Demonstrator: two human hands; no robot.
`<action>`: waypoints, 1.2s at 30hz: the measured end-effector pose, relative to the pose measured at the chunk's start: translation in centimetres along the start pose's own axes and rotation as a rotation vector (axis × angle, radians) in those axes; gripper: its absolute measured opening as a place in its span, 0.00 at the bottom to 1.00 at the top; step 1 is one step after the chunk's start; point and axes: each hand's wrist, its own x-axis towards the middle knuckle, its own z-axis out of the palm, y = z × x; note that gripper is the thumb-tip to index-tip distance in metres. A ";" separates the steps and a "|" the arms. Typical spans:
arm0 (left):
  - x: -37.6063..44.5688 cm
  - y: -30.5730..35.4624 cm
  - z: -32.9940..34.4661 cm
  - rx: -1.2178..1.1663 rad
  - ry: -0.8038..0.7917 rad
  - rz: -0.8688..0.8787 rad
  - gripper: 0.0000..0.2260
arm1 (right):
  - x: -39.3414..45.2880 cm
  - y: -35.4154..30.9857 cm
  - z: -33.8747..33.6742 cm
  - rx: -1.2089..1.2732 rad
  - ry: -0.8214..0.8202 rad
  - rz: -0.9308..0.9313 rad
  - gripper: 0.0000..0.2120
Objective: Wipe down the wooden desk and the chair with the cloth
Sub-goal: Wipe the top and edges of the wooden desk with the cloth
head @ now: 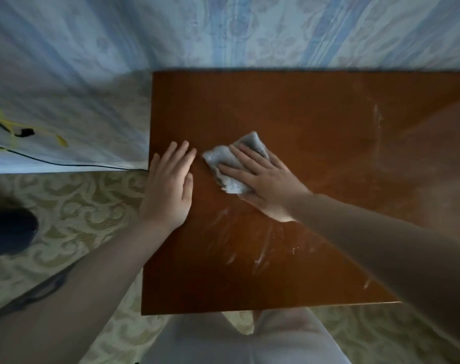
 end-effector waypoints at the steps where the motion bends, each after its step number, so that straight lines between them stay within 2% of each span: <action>1: -0.5 -0.1 0.0 0.015 -0.003 0.024 0.20 | -0.6 1.5 -0.4 -0.029 -0.065 -0.084 0.28; 2: -0.8 -0.2 0.0 0.024 -0.002 0.035 0.21 | -0.5 2.9 -0.7 -0.038 -0.104 -0.075 0.28; 4: -1.2 -0.4 0.1 0.026 0.002 0.047 0.21 | 0.9 3.4 -1.1 0.051 -0.052 0.185 0.27; 6: -1.5 -0.3 0.3 -0.005 0.027 0.033 0.20 | 3.4 -0.4 -0.5 0.115 0.106 0.476 0.27; 7: -1.7 -0.1 0.3 -0.047 0.049 0.014 0.20 | 4.3 -3.2 0.2 0.085 0.125 0.523 0.28; 8: -1.9 -0.1 0.2 -0.116 0.084 -0.019 0.19 | 4.6 -5.9 1.2 0.039 0.101 0.456 0.28; 10: -2.0 0.1 -0.6 -0.366 0.154 -0.149 0.18 | 2.8 -9.4 2.4 -0.032 0.005 0.142 0.28; 12: -2.0 0.2 -1.5 -0.578 0.124 -0.261 0.18 | 0.7 -7.9 1.2 -0.060 -0.114 -0.133 0.29; 13: -2.0 0.3 -1.9 -0.621 0.074 -0.266 0.19 | 0.7 -6.1 0.6 -0.092 -0.182 -0.206 0.29; 14: -2.1 0.3 -2.2 -0.658 0.021 -0.258 0.19 | 1.3 -4.4 -0.1 -0.117 -0.225 -0.205 0.29; 15: -2.2 0.3 -2.4 -0.700 -0.024 -0.257 0.21 | 2.2 -3.3 -0.6 -0.112 -0.233 -0.121 0.29; 18: -2.1 0.1 -2.6 -0.830 -0.098 -0.299 0.25 | 5.6 -6.3 -0.4 0.006 -0.016 0.258 0.27; 19: -2.0 0.0 -2.8 -0.865 -0.110 -0.314 0.27 | 6.0 -8.8 0.3 0.009 0.017 0.306 0.27; 20: -1.9 -0.1 -3.0 -0.893 -0.116 -0.324 0.28 | 5.9 -11.1 1.2 -0.004 0.002 0.274 0.27; 22: -2.0 -0.4 -3.6 -0.873 -0.143 -0.320 0.26 | 3.5 -13.2 2.4 -0.071 -0.064 0.040 0.28; 24: -2.8 -0.6 -3.7 -0.746 -0.211 -0.264 0.24 | 0.9 -10.9 1.4 -0.134 -0.165 -0.225 0.28; 26: -3.9 -0.4 -3.5 -0.608 -0.269 -0.200 0.26 | 0.6 -7.5 0.0 -0.220 -0.290 -0.357 0.28; 28: -4.8 0.0 -3.2 -0.601 -0.258 -0.205 0.27 | 1.9 -6.5 -0.6 -0.255 -0.284 -0.297 0.28; 31: -5.4 1.0 -2.9 -0.692 -0.176 -0.311 0.26 | 1.7 -11.4 1.4 -0.116 -0.099 -0.030 0.28; 32: -5.5 1.3 -2.8 -0.708 -0.145 -0.339 0.26 | 0.6 -13.0 2.7 -0.065 -0.072 0.006 0.28; 34: -6.2 1.7 -2.6 -0.685 -0.134 -0.351 0.27 | -2.5 -14.6 4.0 -0.055 -0.092 -0.110 0.27; 36: -7.6 2.2 -2.4 -0.597 -0.174 -0.303 0.26 | -4.1 -12.6 3.1 -0.111 -0.179 -0.314 0.27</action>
